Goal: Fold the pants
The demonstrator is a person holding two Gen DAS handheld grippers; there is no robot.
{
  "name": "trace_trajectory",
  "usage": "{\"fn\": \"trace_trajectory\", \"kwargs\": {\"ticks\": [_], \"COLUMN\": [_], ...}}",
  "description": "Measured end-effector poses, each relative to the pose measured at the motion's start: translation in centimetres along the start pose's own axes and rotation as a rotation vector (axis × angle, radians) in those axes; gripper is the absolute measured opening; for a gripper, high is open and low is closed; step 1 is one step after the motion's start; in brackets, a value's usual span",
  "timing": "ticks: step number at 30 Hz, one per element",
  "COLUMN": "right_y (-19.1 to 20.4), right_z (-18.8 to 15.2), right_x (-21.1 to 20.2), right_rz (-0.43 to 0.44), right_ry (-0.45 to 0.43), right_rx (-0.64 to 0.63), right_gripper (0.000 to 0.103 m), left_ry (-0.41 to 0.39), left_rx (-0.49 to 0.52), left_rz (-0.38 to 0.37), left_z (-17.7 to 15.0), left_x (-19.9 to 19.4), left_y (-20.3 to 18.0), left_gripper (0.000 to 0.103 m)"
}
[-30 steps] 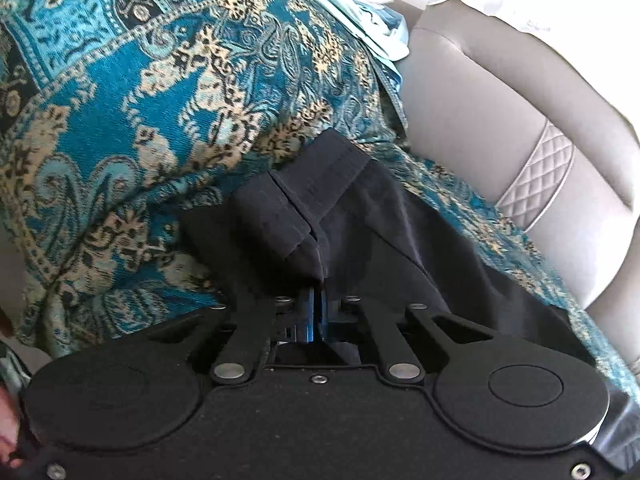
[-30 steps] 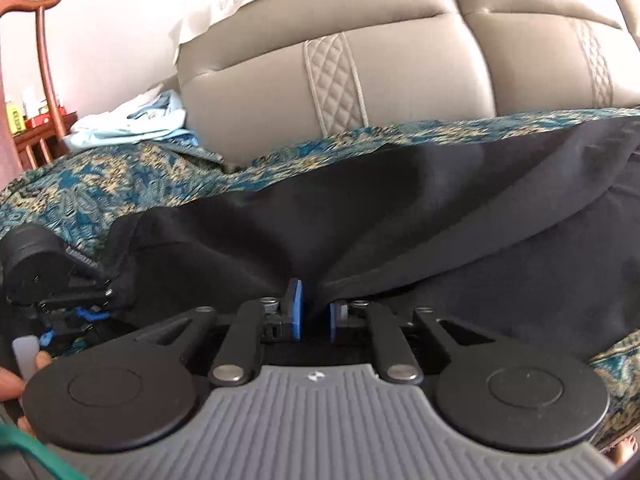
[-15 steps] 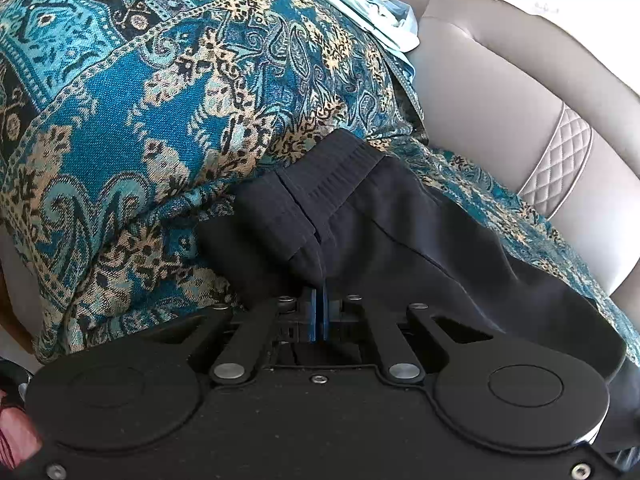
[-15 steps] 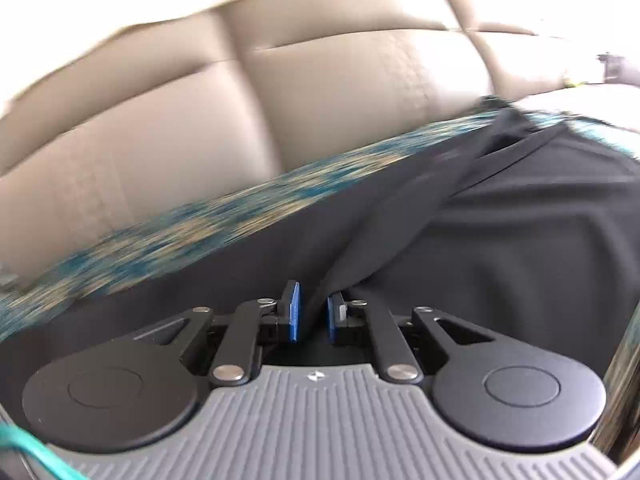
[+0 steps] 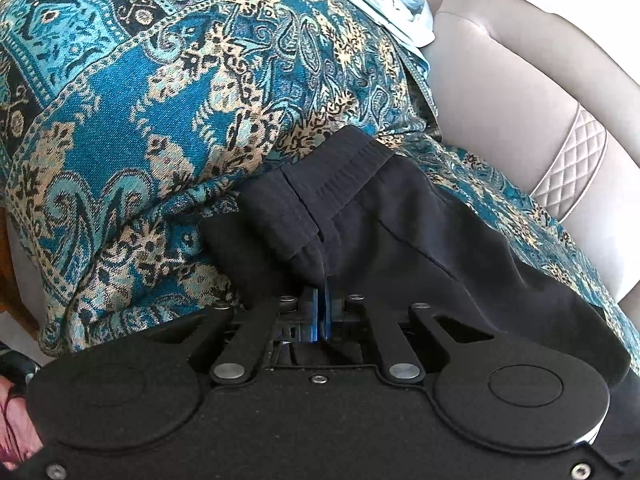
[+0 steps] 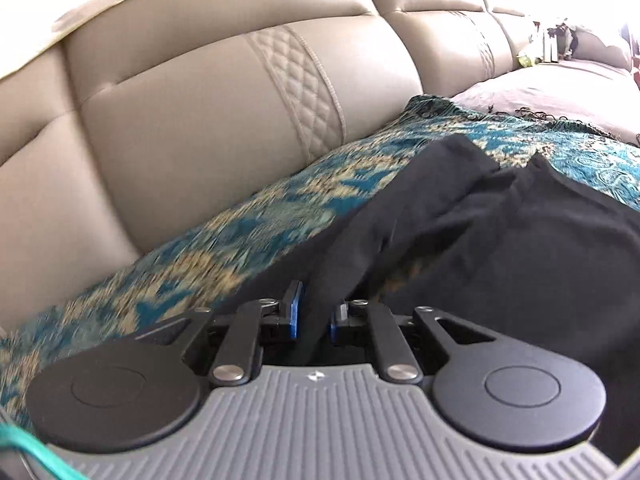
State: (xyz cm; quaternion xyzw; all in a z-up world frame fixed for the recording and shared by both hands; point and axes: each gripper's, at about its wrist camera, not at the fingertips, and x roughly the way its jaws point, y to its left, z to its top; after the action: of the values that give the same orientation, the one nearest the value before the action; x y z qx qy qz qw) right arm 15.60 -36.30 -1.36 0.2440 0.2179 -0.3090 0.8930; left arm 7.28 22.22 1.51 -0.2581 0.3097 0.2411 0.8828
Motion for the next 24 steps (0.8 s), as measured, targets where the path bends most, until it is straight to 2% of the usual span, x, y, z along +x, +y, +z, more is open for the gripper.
{"fn": "trace_trajectory", "kwargs": {"ticks": [4,5,6,10,13,18,24], "right_y": [-2.7,-3.3,-3.8,-6.6,-8.1,-10.3,-12.8], "right_z": [2.0,2.3,2.7,4.2,5.1,6.1,6.6], "right_x": [2.7,3.1,3.3,3.5,2.6,0.2,-4.0], "right_rz": [0.031,0.043,0.047,0.060,0.043,0.025,-0.035], "right_ry": [0.014,0.014,0.015,0.010,-0.022,-0.065,-0.134], "right_rx": [0.129,0.160,0.187,0.335,0.394,0.384,0.245], "right_gripper": [0.028,0.009,0.005,0.004,0.004,0.004,0.004], "left_ry": [0.001,0.001,0.001,0.007,0.018,0.041,0.063], "left_rx": [0.016,0.023,0.029,0.023,0.006,-0.009,0.025], "left_rz": [0.025,0.035,0.042,0.056,0.054,0.052,0.055], "left_z": [-0.1,-0.1,-0.1,0.0,0.2,0.7,1.2], "left_x": [0.0,0.1,0.1,0.2,0.2,0.4,0.4], "left_y": [-0.5,-0.7,-0.8,-1.0,-0.8,-0.6,-0.8], "left_gripper": [0.006,0.007,0.007,0.007,0.007,0.007,0.007]}}
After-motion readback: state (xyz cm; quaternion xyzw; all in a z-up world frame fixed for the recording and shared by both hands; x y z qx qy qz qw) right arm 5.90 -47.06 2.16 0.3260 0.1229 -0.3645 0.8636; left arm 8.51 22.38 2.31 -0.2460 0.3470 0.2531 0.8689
